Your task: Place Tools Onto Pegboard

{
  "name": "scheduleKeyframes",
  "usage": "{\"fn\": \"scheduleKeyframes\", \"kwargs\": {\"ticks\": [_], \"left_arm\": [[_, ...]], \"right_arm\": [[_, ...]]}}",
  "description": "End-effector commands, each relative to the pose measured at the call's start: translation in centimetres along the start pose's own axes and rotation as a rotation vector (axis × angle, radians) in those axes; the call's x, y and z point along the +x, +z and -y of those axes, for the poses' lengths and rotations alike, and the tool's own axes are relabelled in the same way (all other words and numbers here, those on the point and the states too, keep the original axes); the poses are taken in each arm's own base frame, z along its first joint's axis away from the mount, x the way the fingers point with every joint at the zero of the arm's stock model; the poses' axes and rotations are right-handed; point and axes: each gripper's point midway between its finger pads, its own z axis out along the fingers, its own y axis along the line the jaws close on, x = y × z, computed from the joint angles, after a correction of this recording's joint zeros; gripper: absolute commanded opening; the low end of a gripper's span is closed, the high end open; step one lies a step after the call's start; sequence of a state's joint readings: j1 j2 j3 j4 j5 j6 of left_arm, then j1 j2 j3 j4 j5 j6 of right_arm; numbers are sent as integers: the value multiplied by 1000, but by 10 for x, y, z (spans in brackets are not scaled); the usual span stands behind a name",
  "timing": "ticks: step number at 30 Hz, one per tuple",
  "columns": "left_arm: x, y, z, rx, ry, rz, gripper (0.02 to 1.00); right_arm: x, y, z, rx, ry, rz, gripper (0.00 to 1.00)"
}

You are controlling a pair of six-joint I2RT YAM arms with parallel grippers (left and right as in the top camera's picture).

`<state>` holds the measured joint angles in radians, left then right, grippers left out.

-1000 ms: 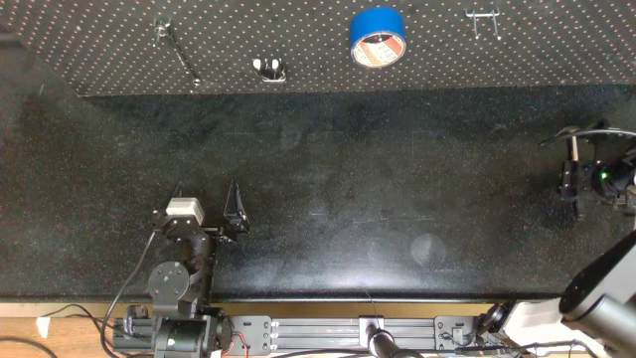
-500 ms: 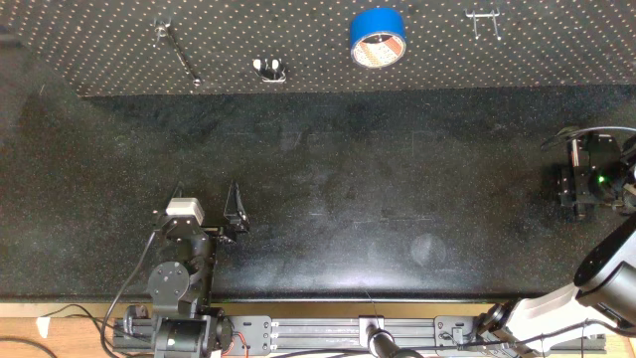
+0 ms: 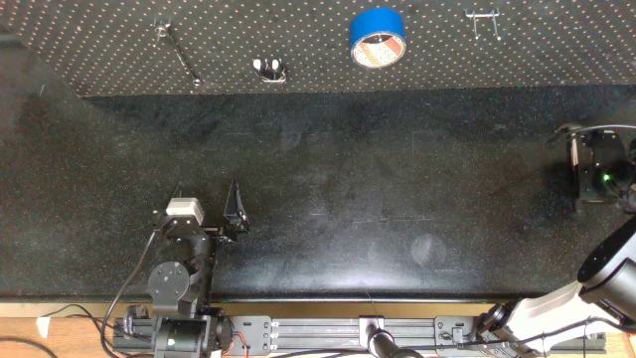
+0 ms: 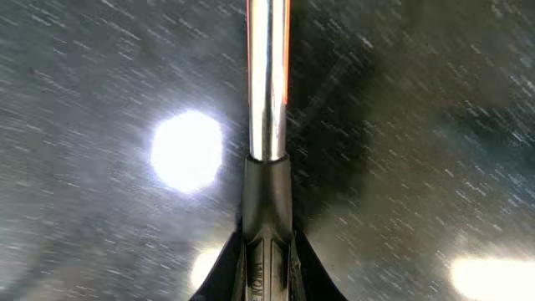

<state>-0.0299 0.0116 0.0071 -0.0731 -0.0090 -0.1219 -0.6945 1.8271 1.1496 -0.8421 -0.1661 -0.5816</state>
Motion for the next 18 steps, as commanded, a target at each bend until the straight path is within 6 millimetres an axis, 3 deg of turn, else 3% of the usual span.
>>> {"fn": "scheduleKeyframes", "kwargs": {"ticks": [1,3,5,9,13,18], "left_arm": [[1,0,2,10,-1,-3,993],[1,0,2,10,-1,-3,993],[1,0,2,10,-1,-3,993],[1,0,2,10,-1,-3,993],[1,0,2,10,-1,-3,993],[1,0,2,10,-1,-3,993]], "right_arm": [[-55,-71,-40,-130,112,367,75],[-71,-114,-47,-104,154,506,75],[-87,-165,-72,-83,130,663,75],[-107,-223,-136,-121,13,851,77],[-124,-235,-195,-202,-132,907,80],[-140,-200,-220,-219,-167,829,77]]}}
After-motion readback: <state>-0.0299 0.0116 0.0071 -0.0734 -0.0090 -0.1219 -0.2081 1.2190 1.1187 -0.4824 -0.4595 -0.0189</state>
